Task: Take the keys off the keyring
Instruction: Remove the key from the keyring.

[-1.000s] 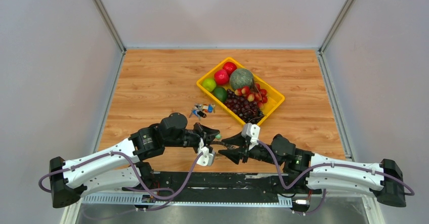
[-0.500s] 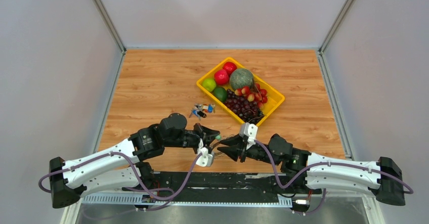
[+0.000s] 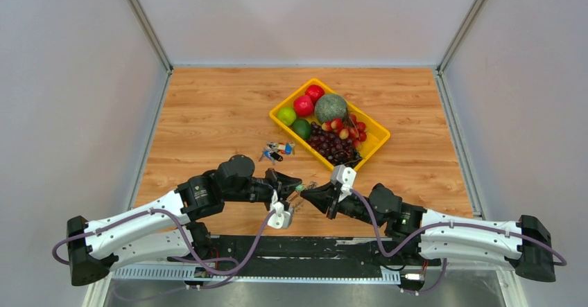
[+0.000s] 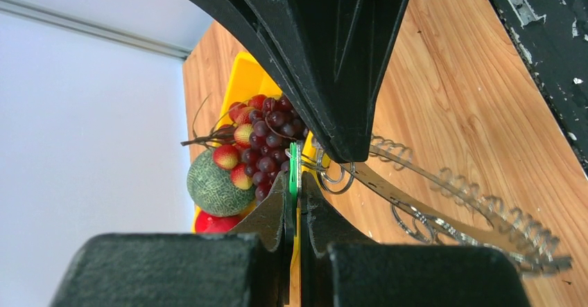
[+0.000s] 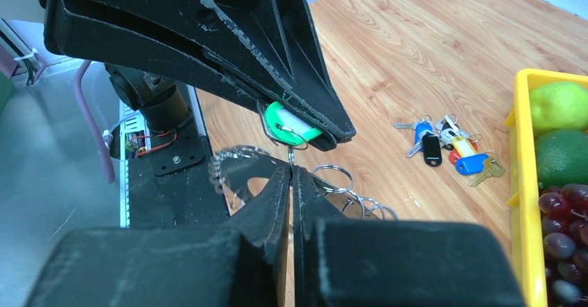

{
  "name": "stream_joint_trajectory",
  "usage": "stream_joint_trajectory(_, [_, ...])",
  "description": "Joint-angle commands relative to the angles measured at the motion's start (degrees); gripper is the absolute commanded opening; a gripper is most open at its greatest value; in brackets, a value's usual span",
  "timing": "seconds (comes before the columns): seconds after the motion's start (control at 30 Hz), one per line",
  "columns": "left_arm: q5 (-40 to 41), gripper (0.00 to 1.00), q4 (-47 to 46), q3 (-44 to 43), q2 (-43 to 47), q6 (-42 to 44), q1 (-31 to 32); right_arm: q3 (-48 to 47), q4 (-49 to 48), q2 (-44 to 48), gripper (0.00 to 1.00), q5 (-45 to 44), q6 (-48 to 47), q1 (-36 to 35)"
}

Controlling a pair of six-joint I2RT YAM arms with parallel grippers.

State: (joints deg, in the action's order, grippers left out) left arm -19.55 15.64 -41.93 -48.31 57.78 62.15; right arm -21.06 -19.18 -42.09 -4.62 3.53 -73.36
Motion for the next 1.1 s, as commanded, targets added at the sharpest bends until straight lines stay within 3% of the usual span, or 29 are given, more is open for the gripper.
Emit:
stream_joint_trajectory(0.0, [-2.9, 0.00, -3.9, -0.1, 1.0, -0.5, -0.3, -1.5, -2.1, 1.9, 0.02, -1.4, 0.9, -0.2])
stream_joint_trajectory(1.07, [-5.3, 0.00, -2.1, -0.1, -0.5, 1.8, -0.3, -4.8, 1.9, 2.7, 0.00, 1.4, -0.8, -0.2])
